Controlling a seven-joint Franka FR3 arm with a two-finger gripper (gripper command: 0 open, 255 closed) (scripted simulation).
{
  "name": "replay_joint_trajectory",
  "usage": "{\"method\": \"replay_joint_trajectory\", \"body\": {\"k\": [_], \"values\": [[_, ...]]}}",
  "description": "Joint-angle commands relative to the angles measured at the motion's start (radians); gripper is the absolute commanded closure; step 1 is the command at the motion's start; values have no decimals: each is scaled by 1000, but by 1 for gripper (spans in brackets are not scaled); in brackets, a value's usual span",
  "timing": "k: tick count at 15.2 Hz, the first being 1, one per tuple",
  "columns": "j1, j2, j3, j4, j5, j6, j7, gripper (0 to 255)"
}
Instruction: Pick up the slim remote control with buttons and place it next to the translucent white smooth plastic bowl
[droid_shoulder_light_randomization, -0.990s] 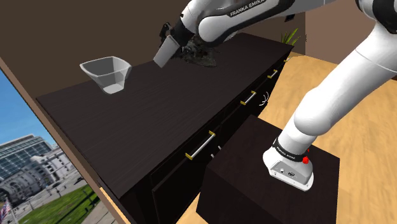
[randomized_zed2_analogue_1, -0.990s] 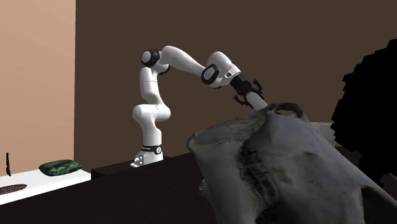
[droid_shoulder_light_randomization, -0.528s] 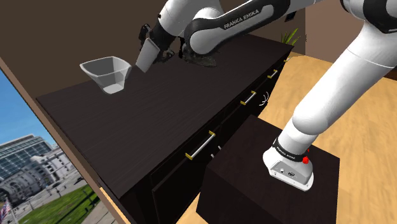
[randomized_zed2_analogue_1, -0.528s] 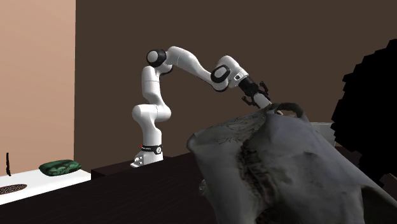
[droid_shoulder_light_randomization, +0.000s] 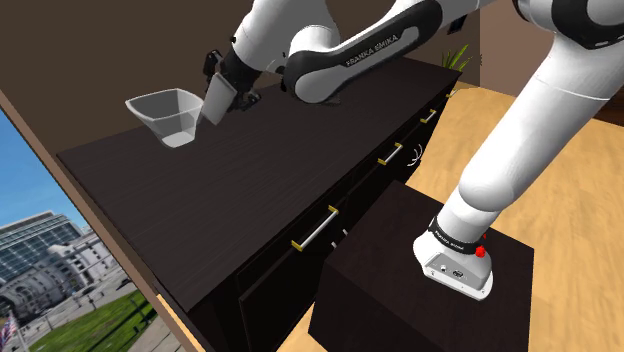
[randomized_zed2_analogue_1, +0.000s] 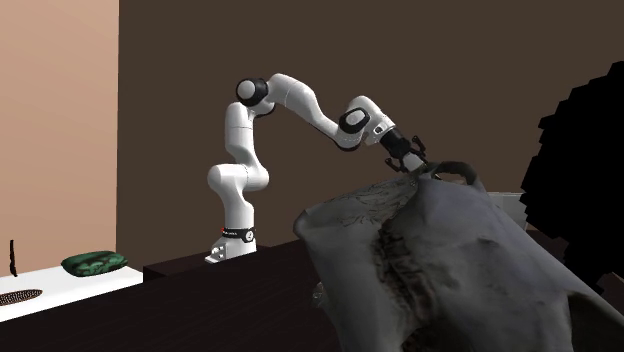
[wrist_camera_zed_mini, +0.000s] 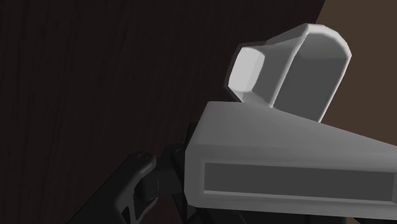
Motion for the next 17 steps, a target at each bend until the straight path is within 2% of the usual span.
{"method": "replay_joint_trajectory", "body": {"k": [1, 8, 17], "values": [[-5, 15, 2, -11, -40, 22, 35, 255], [-14, 72, -3, -39, -211, 86, 179, 255], [17, 161, -58, -42, -498, 143, 425, 255]]}}
